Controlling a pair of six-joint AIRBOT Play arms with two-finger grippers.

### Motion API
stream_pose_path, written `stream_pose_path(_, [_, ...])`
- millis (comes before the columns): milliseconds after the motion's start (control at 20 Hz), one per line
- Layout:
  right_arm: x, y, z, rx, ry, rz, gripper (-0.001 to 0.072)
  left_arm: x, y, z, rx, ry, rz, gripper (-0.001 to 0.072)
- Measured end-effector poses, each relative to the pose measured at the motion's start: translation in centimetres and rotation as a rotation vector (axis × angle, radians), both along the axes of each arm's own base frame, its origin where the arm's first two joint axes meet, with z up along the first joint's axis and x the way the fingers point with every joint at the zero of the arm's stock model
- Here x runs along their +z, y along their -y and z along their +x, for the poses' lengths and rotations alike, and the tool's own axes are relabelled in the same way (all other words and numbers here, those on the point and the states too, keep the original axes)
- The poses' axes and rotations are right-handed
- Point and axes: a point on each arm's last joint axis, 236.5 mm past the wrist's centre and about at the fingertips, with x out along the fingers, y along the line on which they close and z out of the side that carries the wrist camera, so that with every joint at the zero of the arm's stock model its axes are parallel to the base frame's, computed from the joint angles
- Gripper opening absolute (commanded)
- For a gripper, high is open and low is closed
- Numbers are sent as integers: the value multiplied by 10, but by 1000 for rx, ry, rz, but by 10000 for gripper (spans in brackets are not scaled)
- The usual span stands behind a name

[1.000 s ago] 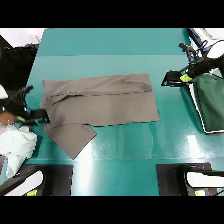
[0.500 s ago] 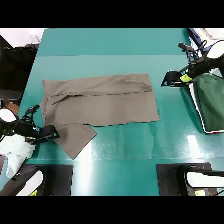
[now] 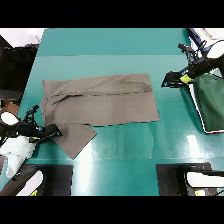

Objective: Fold the shirts.

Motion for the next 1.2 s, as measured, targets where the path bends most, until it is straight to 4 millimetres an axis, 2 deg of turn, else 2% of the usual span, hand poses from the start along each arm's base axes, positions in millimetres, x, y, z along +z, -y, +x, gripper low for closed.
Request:
stream_pose_path(50, [0,0,-1,1,-4,0,581,0,0,1,1,5,-1,215])
stream_pose_path(100, [0,0,-2,2,-6,0,580,1,1,3,6,11,-4,214])
stream_pose_path(200, [-1,0,-4,6,-16,-1,576,1,3,3,1,12,-12,28])
stream_pose_path(300, [-4,0,-11,18,-39,-2,576,3,4,2,-11,13,-17,28])
stream_pose_path(400, [-16,4,-27,20,-92,-1,576,9,5,2,-34,17,-24,28])
stream_pose_path(650, [-72,13,-75,-50,-239,61,567,24,9,8,-82,43,-41,29])
stream_pose_path(700, [-83,11,-82,-64,-255,91,532,26,11,9,-88,49,-49,29])
stream_pose_path(800, [-100,4,-89,-97,-259,144,487,30,14,12,-94,60,-66,29])
stream_pose_path(1000, [-123,-4,-98,-129,-262,175,479,34,19,14,-98,72,-88,29])
stream_pose_path(1150, [-129,-11,-101,-140,-265,195,396,35,20,14,-100,73,-95,29])
stream_pose_path(1200, [-130,-11,-102,-141,-264,195,243,35,21,14,-101,73,-96,29])
